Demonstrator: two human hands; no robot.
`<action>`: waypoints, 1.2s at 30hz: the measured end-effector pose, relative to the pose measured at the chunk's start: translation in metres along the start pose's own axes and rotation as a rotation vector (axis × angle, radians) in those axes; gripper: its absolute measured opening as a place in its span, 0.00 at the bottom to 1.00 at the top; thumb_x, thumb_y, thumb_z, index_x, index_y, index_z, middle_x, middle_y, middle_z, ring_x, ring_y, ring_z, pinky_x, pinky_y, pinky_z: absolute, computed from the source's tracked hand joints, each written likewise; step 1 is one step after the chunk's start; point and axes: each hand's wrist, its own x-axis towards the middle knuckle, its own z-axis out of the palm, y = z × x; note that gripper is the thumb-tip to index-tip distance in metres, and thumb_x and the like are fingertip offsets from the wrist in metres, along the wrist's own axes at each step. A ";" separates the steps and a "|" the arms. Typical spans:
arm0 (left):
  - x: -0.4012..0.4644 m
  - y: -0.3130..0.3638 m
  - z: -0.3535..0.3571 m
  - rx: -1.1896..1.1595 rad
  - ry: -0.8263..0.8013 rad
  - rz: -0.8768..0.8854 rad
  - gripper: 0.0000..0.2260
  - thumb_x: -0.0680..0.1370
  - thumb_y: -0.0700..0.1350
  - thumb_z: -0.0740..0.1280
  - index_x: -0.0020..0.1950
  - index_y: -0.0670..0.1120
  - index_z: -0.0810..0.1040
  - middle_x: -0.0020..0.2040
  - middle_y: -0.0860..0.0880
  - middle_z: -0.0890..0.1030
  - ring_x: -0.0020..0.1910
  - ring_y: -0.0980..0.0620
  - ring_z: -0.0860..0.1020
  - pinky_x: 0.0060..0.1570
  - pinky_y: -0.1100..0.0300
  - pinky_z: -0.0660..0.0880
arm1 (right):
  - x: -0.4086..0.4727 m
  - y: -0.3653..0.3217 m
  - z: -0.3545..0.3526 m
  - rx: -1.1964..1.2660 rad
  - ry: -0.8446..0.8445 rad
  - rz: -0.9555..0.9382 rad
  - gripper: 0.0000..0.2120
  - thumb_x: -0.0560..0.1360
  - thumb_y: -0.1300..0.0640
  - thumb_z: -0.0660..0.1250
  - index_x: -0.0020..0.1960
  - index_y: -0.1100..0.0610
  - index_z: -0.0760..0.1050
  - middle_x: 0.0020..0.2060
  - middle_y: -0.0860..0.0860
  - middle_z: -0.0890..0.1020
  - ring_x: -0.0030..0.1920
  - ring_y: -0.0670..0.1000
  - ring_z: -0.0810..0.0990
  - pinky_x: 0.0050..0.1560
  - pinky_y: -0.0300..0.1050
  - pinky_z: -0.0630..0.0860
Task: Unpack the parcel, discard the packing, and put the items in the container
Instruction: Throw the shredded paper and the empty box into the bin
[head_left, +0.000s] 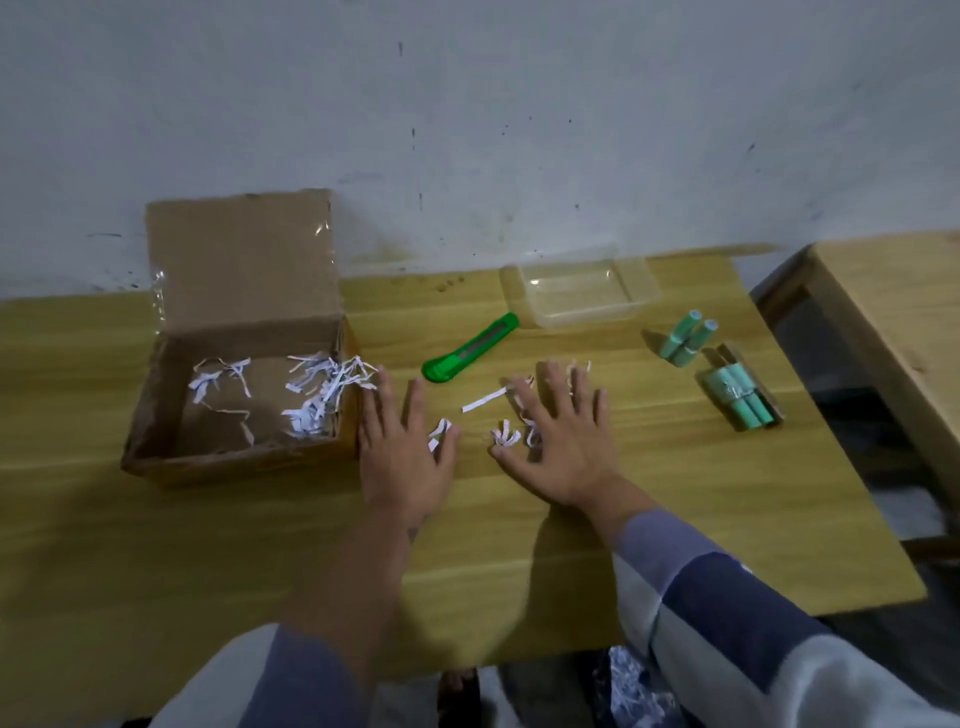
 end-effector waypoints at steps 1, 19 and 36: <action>0.003 -0.001 0.000 -0.004 0.003 0.005 0.33 0.76 0.64 0.48 0.78 0.48 0.55 0.79 0.42 0.47 0.76 0.39 0.51 0.74 0.47 0.49 | 0.005 -0.002 0.000 -0.001 -0.007 -0.045 0.37 0.69 0.28 0.49 0.75 0.36 0.45 0.78 0.49 0.47 0.77 0.60 0.42 0.73 0.66 0.43; -0.077 0.134 0.025 0.021 -0.200 0.550 0.28 0.73 0.50 0.51 0.73 0.47 0.68 0.73 0.48 0.68 0.71 0.49 0.69 0.72 0.48 0.59 | -0.100 0.092 -0.011 0.118 0.040 0.075 0.30 0.75 0.47 0.44 0.73 0.53 0.64 0.76 0.50 0.60 0.76 0.50 0.56 0.75 0.53 0.49; -0.093 0.187 0.018 0.003 -0.103 0.505 0.35 0.71 0.59 0.66 0.75 0.56 0.57 0.74 0.51 0.61 0.69 0.46 0.63 0.63 0.48 0.60 | -0.143 0.123 -0.040 0.360 0.039 0.167 0.27 0.75 0.56 0.56 0.75 0.52 0.58 0.77 0.56 0.53 0.77 0.55 0.51 0.75 0.62 0.48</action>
